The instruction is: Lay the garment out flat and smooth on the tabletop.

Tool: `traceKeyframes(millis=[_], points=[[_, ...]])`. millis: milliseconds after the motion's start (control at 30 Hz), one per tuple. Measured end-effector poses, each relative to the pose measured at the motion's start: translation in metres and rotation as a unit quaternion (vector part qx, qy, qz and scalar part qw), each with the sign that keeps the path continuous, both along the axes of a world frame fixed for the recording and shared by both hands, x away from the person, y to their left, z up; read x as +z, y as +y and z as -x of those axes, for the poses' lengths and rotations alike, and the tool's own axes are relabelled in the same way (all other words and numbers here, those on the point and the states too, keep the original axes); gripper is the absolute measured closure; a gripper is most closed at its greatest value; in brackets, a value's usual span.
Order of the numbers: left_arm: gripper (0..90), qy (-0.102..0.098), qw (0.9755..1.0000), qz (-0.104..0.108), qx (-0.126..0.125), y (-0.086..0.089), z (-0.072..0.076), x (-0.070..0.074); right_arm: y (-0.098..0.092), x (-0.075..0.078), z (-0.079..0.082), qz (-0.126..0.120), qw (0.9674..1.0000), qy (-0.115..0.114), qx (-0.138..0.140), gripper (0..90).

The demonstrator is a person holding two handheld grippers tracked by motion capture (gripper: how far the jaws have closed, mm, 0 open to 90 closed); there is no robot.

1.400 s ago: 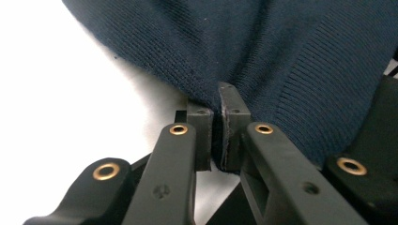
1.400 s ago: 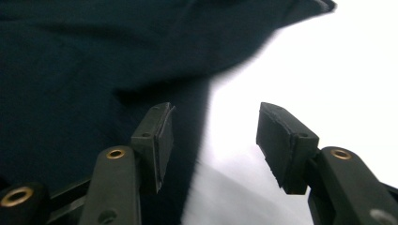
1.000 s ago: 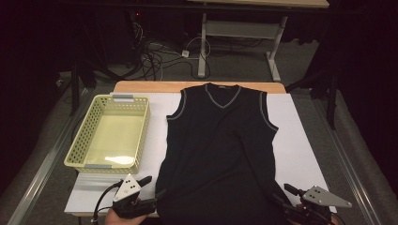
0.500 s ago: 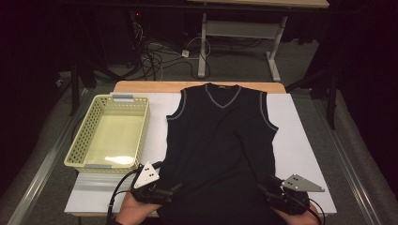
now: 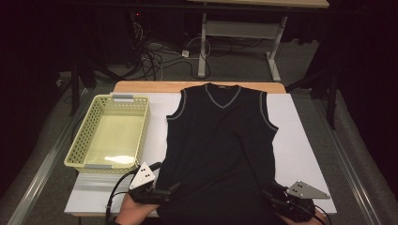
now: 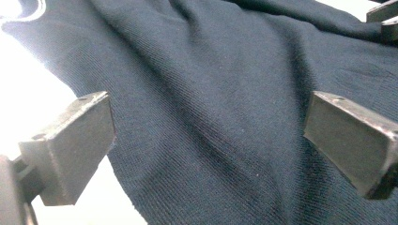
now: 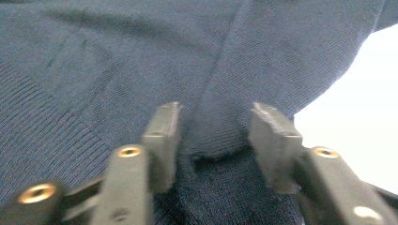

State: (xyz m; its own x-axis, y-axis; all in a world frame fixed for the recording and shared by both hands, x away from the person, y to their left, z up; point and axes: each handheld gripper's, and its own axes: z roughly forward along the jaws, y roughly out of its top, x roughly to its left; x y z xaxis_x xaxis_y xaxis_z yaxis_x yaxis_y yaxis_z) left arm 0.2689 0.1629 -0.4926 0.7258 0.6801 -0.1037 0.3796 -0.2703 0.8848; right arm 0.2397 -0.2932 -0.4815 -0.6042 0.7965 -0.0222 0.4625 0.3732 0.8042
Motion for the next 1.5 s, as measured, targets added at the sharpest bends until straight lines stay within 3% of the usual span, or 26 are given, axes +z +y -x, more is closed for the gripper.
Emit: traceKeyframes(millis=[133, 200, 367, 567, 867, 967, 1000, 1067, 1133, 1167, 1233, 1367, 1500], points=[[3.4, 0.002, 1.0000, -0.001, 0.000, 0.000, -0.001, 0.000, -0.002, 0.000, 0.000, -0.004, 1.0000, 0.001, 0.007, 77.7], [3.5, 0.003, 1.0000, -0.001, 0.000, 0.000, -0.001, 0.000, -0.004, 0.001, 0.001, -0.009, 0.9999, -0.003, 0.007, 82.7], [3.5, 0.002, 1.0000, -0.002, 0.000, 0.000, -0.001, 0.000, -0.015, 0.012, 0.005, -0.020, 0.9992, -0.030, -0.015, 83.7], [3.5, 0.004, 1.0000, 0.000, -0.001, 0.000, -0.001, 0.000, -0.056, 0.017, 0.008, -0.039, 0.9954, -0.043, -0.076, 84.5], [5.8, 0.005, 1.0000, 0.001, -0.001, 0.000, -0.001, 0.000, -0.121, 0.008, 0.019, -0.038, 0.9855, -0.028, -0.163, 85.5], [9.3, 0.008, 1.0000, 0.000, 0.006, 0.000, -0.001, 0.000, -0.121, 0.002, 0.016, -0.041, 0.9861, -0.018, -0.160, 84.6], [10.7, 0.018, 0.9998, -0.004, 0.010, 0.000, 0.000, 0.001, -0.118, 0.002, 0.015, -0.043, 0.9872, -0.013, -0.153, 82.3], [17.1, 0.043, 0.9985, -0.031, 0.014, -0.003, 0.005, 0.001, -0.113, 0.003, 0.015, -0.049, 0.9885, -0.013, -0.143, 70.2], [25.9, 0.044, 0.9970, -0.060, 0.019, -0.005, 0.013, 0.000, -0.110, 0.006, 0.015, -0.056, 0.9891, -0.013, -0.135, 63.3], [30.1, 0.054, 0.9937, -0.089, 0.043, -0.007, 0.015, -0.001, -0.109, 0.007, 0.015, -0.058, 0.9894, -0.014, -0.133, 61.0], [32.2, 0.084, 0.9886, -0.116, 0.046, -0.010, 0.013, -0.004, -0.107, 0.009, 0.015, -0.058, 0.9896, -0.017, -0.131, 58.0], [48.9, 0.090, 0.9892, -0.109, 0.038, -0.011, 0.012, -0.004, -0.105, 0.009, 0.014, -0.058, 0.9894, -0.018, -0.132, 56.0], [78.7, 0.090, 0.9902, -0.104, 0.026, -0.011, 0.012, -0.004, -0.105, 0.011, 0.015, -0.060, 0.9890, -0.023, -0.133, 55.3]])
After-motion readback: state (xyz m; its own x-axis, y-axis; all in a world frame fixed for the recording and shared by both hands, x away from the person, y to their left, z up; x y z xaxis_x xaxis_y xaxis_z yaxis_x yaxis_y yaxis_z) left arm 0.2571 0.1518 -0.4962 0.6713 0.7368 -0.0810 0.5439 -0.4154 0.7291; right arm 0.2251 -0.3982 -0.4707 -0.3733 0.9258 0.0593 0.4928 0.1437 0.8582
